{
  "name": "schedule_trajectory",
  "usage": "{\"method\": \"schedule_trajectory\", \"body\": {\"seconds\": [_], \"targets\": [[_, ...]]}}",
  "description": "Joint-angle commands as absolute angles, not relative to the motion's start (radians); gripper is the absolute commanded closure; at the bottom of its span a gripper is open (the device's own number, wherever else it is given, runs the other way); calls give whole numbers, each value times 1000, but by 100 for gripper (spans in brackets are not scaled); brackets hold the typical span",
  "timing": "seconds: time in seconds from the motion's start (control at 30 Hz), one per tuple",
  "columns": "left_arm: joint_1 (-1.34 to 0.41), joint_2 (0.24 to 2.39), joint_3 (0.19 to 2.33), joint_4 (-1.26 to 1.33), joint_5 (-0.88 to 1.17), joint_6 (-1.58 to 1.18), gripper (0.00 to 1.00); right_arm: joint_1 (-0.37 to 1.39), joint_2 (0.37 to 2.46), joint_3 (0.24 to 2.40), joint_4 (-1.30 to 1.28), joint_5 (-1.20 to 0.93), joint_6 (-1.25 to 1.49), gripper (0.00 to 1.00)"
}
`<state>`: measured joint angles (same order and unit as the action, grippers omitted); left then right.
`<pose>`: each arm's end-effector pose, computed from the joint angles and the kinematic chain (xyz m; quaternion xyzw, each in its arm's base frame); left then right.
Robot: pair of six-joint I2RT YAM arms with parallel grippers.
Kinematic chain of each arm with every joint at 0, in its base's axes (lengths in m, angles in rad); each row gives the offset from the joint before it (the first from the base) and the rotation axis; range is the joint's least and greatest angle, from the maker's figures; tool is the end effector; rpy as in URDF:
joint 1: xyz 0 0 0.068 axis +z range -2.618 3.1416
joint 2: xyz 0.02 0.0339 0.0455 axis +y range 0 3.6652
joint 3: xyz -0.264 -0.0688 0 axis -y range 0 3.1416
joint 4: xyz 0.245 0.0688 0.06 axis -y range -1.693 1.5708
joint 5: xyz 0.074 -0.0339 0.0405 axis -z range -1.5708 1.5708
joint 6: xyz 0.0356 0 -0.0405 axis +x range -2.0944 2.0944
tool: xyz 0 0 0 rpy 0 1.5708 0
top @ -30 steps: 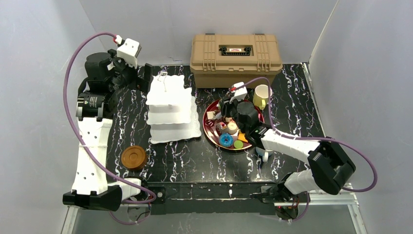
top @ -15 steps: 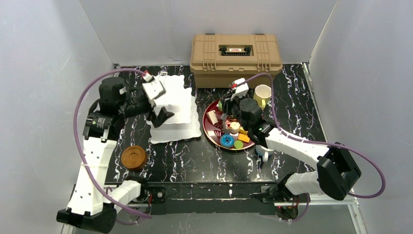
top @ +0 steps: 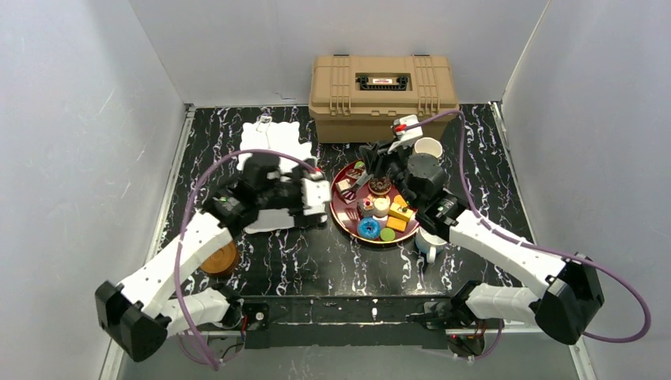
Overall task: Serve the afternoon tea
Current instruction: Adjust the clamp.
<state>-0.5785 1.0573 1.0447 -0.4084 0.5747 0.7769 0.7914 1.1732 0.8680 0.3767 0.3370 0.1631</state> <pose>0.1827 -0.1424 0.3579 0.6247 0.5304 -0.1850 0.5424 0.2029 0.1886 0.3482 -0.0908 0.6768 0.2299 0.6934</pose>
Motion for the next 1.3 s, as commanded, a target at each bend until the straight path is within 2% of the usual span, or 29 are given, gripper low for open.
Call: {"method": "schedule_trajectory", "body": {"seconds": [0.0, 0.07, 0.17, 0.33, 0.43, 0.5, 0.6, 0.7, 0.73, 0.83, 0.93, 1.03, 1.13, 1.27], "targets": [[-768, 1124, 993, -50, 293, 757, 14, 787, 1099, 954, 366, 312, 264, 90], [-837, 1189, 989, 66, 159, 797, 14, 788, 1074, 964, 347, 323, 296, 91], [-867, 1282, 1067, 94, 65, 747, 14, 787, 1044, 985, 317, 343, 330, 90], [-893, 1317, 1086, 178, 29, 710, 16, 787, 1023, 1027, 281, 388, 379, 91], [-896, 1340, 1087, 274, -27, 750, 22, 787, 1022, 1056, 258, 411, 418, 91], [-895, 1346, 1084, 310, -47, 785, 33, 787, 1020, 1070, 241, 427, 431, 91], [-891, 1335, 1075, 347, -51, 812, 59, 787, 1013, 1078, 223, 436, 441, 91], [-890, 1328, 1076, 354, -50, 810, 80, 787, 1010, 1078, 210, 434, 453, 89], [-890, 1326, 1077, 354, -51, 809, 85, 787, 1009, 1076, 207, 433, 455, 84], [-888, 1313, 1078, 351, -57, 782, 97, 787, 998, 1072, 192, 422, 455, 60], [-883, 1283, 1074, 327, -50, 737, 99, 787, 973, 1078, 154, 434, 449, 30], [-872, 1252, 1106, 215, -34, 619, 98, 787, 927, 1042, 156, 441, 469, 8], [-857, 1247, 1155, 68, -29, 480, 96, 787, 905, 1005, 184, 398, 504, 2], [-826, 1232, 1194, -87, 79, 307, 93, 787, 937, 994, 175, 323, 532, 2]]}}
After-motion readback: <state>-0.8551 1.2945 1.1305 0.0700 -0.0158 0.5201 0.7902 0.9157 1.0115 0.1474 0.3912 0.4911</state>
